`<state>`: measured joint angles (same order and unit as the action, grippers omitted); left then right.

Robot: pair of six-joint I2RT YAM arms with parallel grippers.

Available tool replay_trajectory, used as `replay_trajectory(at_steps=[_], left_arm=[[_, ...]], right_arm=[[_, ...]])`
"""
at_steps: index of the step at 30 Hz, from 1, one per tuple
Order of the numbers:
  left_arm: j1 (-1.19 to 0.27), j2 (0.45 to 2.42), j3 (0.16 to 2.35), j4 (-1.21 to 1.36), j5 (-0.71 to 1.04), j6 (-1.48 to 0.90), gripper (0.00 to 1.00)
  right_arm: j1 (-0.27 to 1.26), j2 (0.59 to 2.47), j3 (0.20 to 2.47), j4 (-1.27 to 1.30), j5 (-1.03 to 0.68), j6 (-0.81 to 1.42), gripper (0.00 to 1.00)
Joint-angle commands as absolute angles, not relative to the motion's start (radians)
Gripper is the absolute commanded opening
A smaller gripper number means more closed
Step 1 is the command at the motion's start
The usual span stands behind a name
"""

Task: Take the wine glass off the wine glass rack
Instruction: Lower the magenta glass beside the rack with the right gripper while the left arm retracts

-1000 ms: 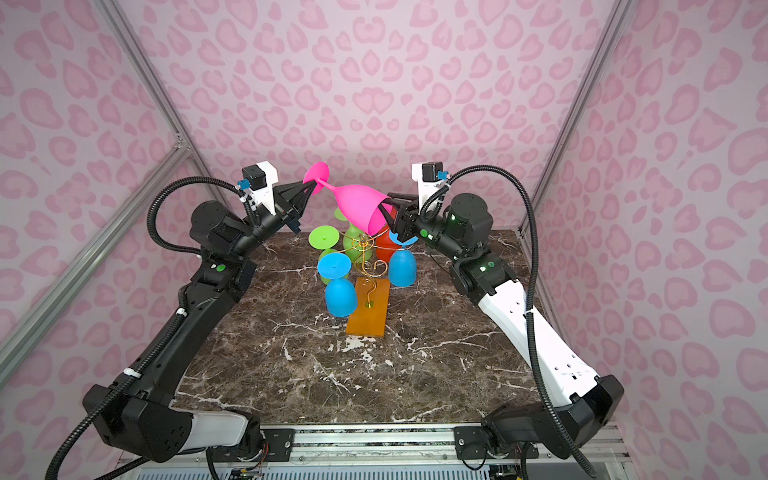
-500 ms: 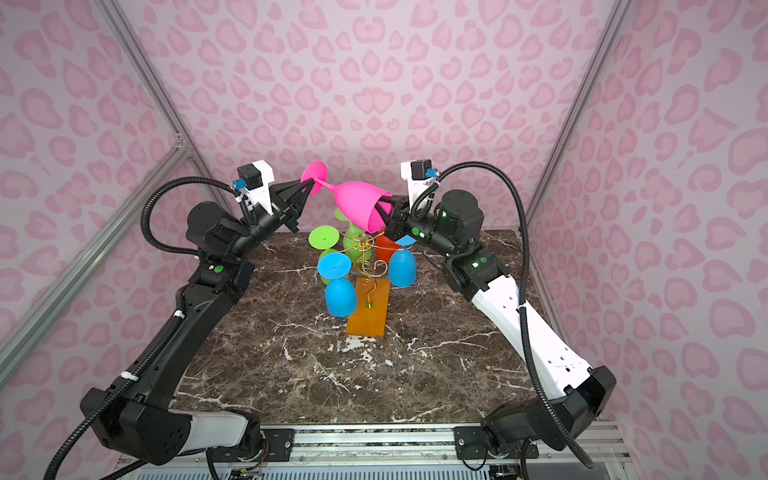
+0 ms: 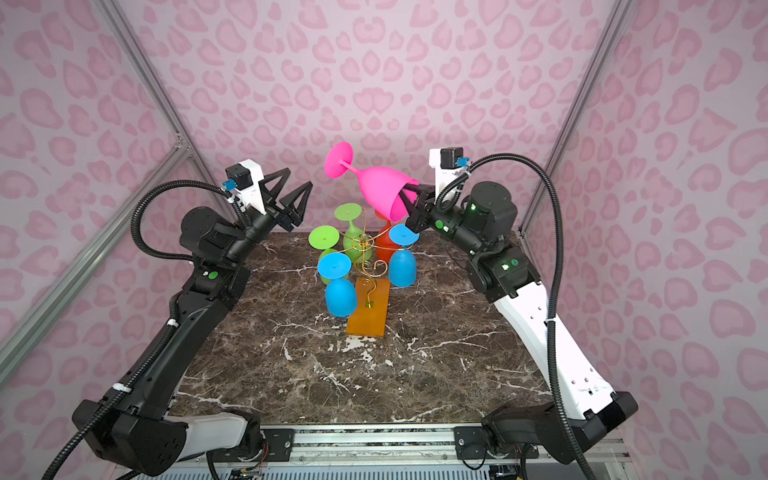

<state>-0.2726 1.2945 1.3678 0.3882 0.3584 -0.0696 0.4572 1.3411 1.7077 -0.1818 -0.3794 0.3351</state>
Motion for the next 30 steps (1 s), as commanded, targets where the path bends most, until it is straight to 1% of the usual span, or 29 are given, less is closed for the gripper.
replay_trajectory(at_steps=[1, 5, 6, 8, 9, 12, 14, 17, 23, 28, 30], left_arm=[[-0.267, 1.262, 1.352, 0.373, 0.248, -0.073, 0.83], [-0.25, 1.201, 1.291, 0.359, 0.141, -0.095, 0.92], [-0.243, 1.184, 1.278, 0.354, 0.125, -0.107, 0.94], [-0.225, 1.152, 1.252, 0.34, 0.084, -0.144, 0.99], [-0.212, 1.134, 1.236, 0.337, 0.076, -0.163, 0.99], [-0.187, 1.079, 1.171, 0.336, 0.055, -0.167, 0.97], [-0.176, 1.045, 1.122, 0.337, 0.027, -0.148, 0.97], [-0.151, 1.007, 1.053, 0.336, -0.015, -0.147, 0.97], [-0.114, 0.965, 0.937, 0.337, -0.107, -0.124, 0.97], [-0.098, 0.935, 0.868, 0.346, -0.075, -0.123, 0.97], [-0.097, 0.935, 0.861, 0.338, -0.06, -0.117, 0.97]], right_arm=[[0.44, 1.33, 1.759, -0.313, -0.25, 0.237, 0.0], [0.41, 1.354, 1.855, -0.5, -0.072, 0.159, 0.0], [0.392, 1.366, 1.885, -0.554, -0.046, 0.154, 0.0], [0.348, 1.402, 1.936, -0.636, -0.043, 0.148, 0.0], [0.326, 1.423, 1.965, -0.679, -0.043, 0.144, 0.0], [0.284, 1.493, 2.044, -0.785, -0.015, 0.116, 0.0], [0.276, 1.545, 2.098, -0.853, 0.032, 0.087, 0.0], [0.275, 1.622, 2.175, -0.934, 0.101, 0.057, 0.0], [0.281, 1.821, 2.378, -1.108, 0.161, 0.026, 0.0], [0.298, 2.015, 2.547, -1.274, 0.189, 0.0, 0.0], [0.304, 2.065, 2.566, -1.296, 0.203, -0.009, 0.0]])
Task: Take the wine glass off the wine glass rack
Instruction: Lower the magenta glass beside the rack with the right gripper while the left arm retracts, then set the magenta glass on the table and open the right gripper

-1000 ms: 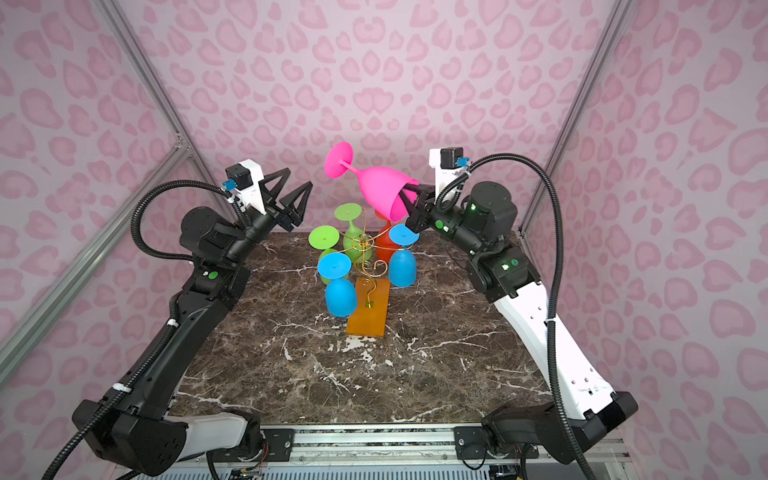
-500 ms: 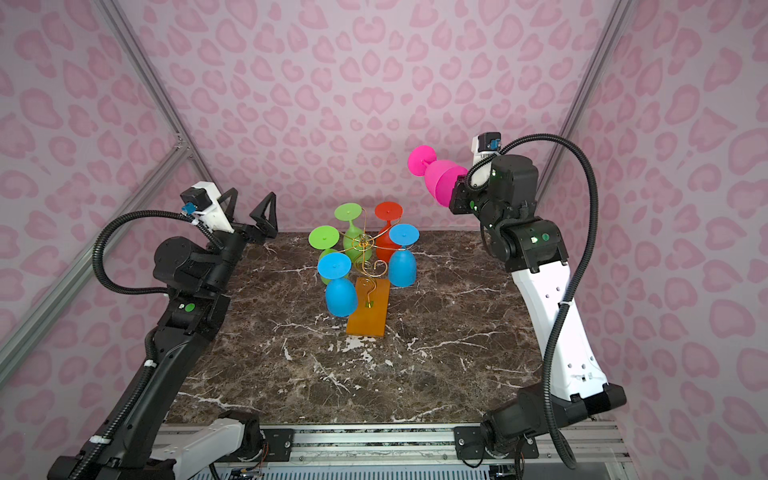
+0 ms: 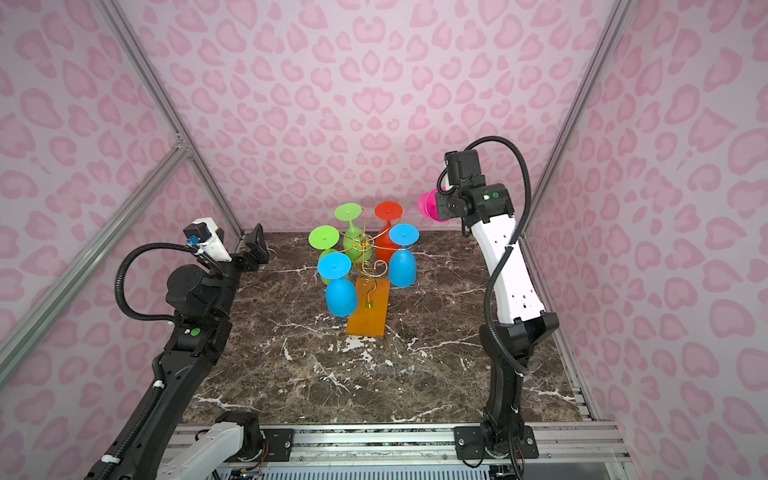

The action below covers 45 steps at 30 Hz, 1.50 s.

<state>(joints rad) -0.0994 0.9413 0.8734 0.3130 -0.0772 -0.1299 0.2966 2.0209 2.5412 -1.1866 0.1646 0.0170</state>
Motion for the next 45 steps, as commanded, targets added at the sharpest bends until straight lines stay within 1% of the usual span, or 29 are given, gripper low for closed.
replay_trajectory(at_steps=[1, 10, 19, 28, 30, 44, 45], left_arm=[[-0.097, 0.934, 0.862, 0.332, -0.059, -0.119, 0.97], [-0.092, 0.921, 0.837, 0.328, -0.061, -0.127, 0.97], [-0.09, 0.92, 0.833, 0.318, -0.042, -0.138, 0.97], [-0.09, 0.918, 0.83, 0.313, -0.037, -0.138, 0.97], [-0.09, 0.918, 0.83, 0.313, -0.039, -0.139, 0.97], [-0.089, 0.917, 0.83, 0.305, -0.036, -0.141, 0.97], [-0.088, 0.916, 0.829, 0.305, -0.035, -0.142, 0.97]], right_arm=[[0.304, 2.083, 2.566, -1.297, 0.204, -0.009, 0.0], [0.287, 2.185, 2.563, -1.324, 0.181, -0.03, 0.0], [0.277, 2.211, 2.508, -1.33, 0.18, -0.038, 0.0], [0.274, 2.25, 2.458, -1.336, 0.126, -0.052, 0.0], [0.275, 2.259, 2.445, -1.338, 0.135, -0.055, 0.0], [0.275, 2.286, 2.433, -1.35, 0.103, -0.049, 0.0], [0.275, 2.308, 2.432, -1.349, 0.104, -0.049, 0.0]])
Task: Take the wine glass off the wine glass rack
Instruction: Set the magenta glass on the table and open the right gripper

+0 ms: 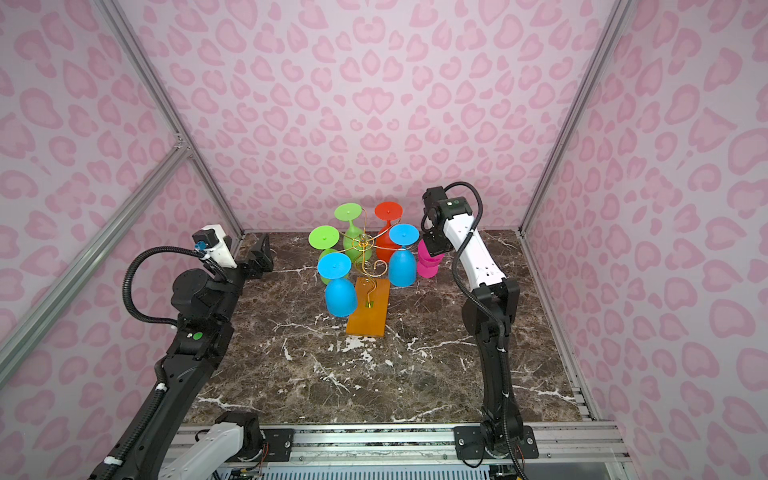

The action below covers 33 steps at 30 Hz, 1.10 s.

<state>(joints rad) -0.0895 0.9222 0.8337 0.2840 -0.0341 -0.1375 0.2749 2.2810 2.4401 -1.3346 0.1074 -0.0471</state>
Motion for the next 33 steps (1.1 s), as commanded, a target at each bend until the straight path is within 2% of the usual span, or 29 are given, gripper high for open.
replay_trajectory(at_steps=[1, 11, 15, 24, 33], left_arm=[[-0.089, 0.917, 0.83, 0.305, -0.034, -0.142, 0.97], [-0.089, 0.918, 0.828, 0.304, -0.032, -0.147, 0.97], [-0.088, 0.918, 0.828, 0.302, -0.031, -0.147, 0.97], [-0.088, 0.917, 0.828, 0.299, -0.031, -0.146, 0.97], [-0.088, 0.918, 0.829, 0.299, -0.03, -0.147, 0.97]], right_arm=[[0.275, 2.31, 2.431, -1.348, 0.101, -0.048, 0.0], [0.275, 2.323, 2.424, -1.353, 0.106, -0.046, 0.01], [0.276, 2.319, 2.427, -1.349, 0.105, -0.043, 0.1], [0.266, 2.305, 2.444, -1.343, 0.084, -0.03, 0.21], [0.224, 2.232, 2.491, -1.309, -0.08, 0.006, 0.33]])
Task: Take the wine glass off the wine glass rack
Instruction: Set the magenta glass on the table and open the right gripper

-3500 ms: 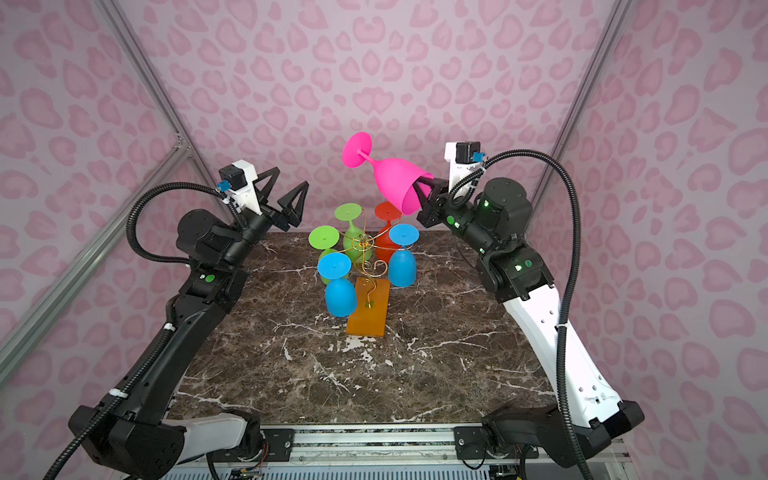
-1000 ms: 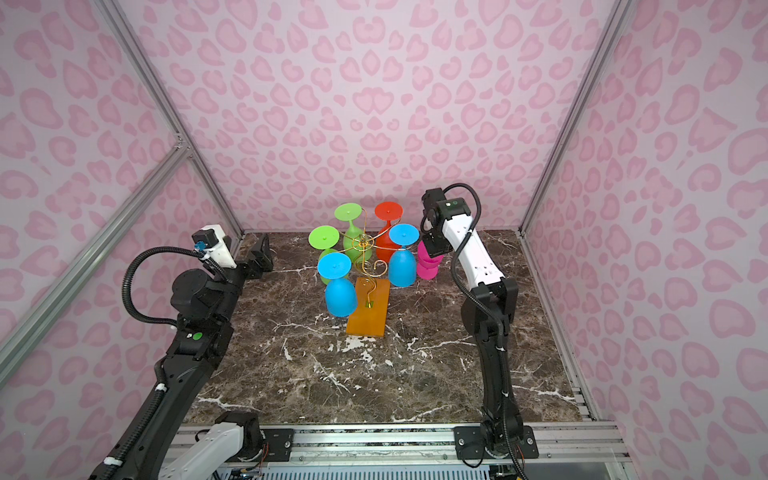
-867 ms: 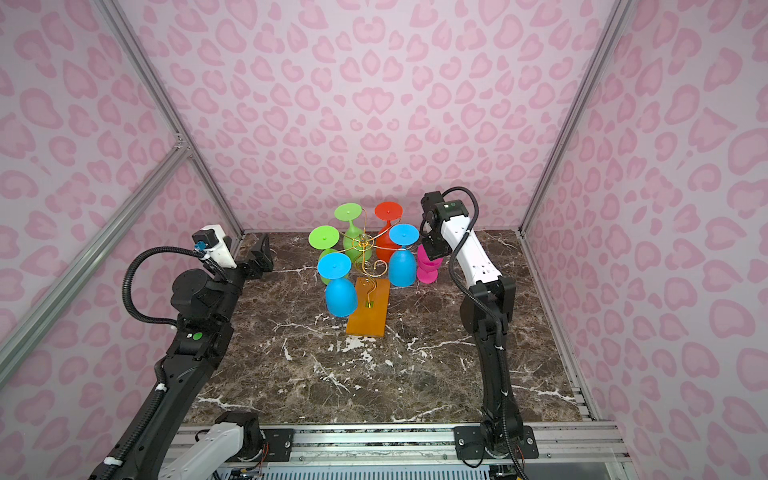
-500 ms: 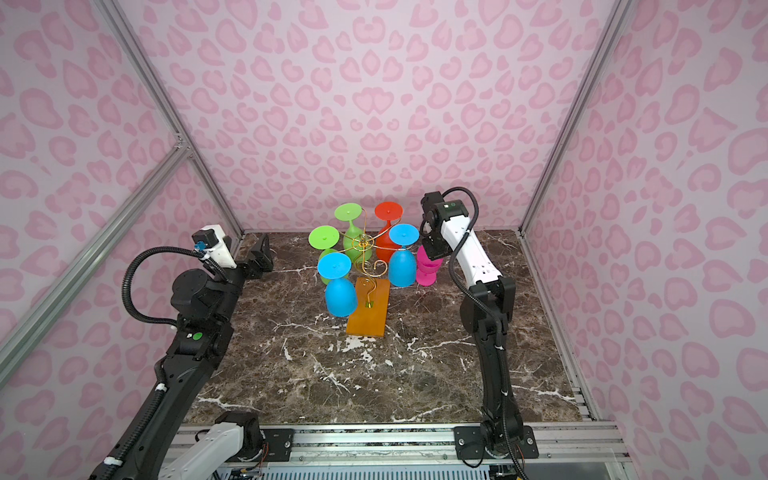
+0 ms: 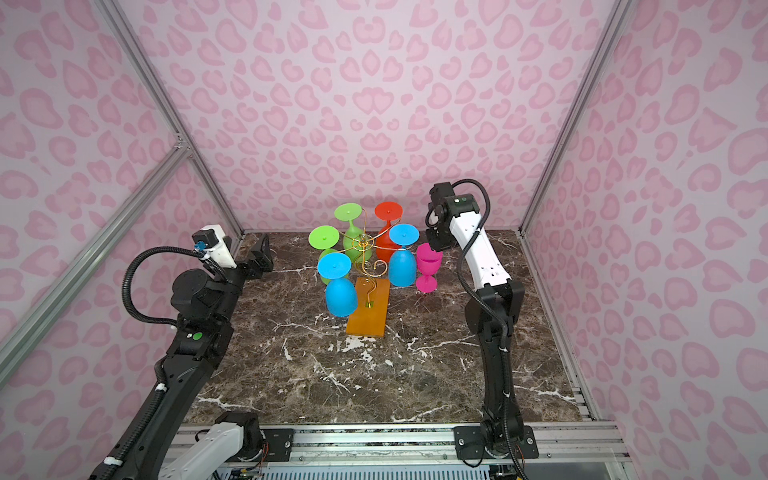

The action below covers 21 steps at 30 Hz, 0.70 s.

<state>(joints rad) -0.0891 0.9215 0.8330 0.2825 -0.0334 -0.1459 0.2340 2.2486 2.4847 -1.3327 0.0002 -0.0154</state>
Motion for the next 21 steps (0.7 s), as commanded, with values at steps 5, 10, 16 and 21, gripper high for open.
replay_trajectory(at_steps=[5, 10, 16, 21], left_arm=[[-0.089, 0.918, 0.828, 0.298, -0.031, -0.149, 0.97], [-0.089, 0.915, 0.828, 0.298, -0.03, -0.15, 0.97], [-0.088, 0.904, 0.826, 0.299, -0.037, -0.149, 0.97], [-0.087, 0.9, 0.825, 0.299, -0.041, -0.149, 0.97]], right_arm=[[0.195, 2.181, 2.488, -1.275, -0.119, 0.036, 0.33], [0.154, 2.093, 2.449, -1.209, -0.266, 0.077, 0.34], [0.147, 1.86, 2.131, -0.927, -0.372, 0.179, 0.37], [0.147, 1.637, 1.827, -0.662, -0.406, 0.29, 0.4]])
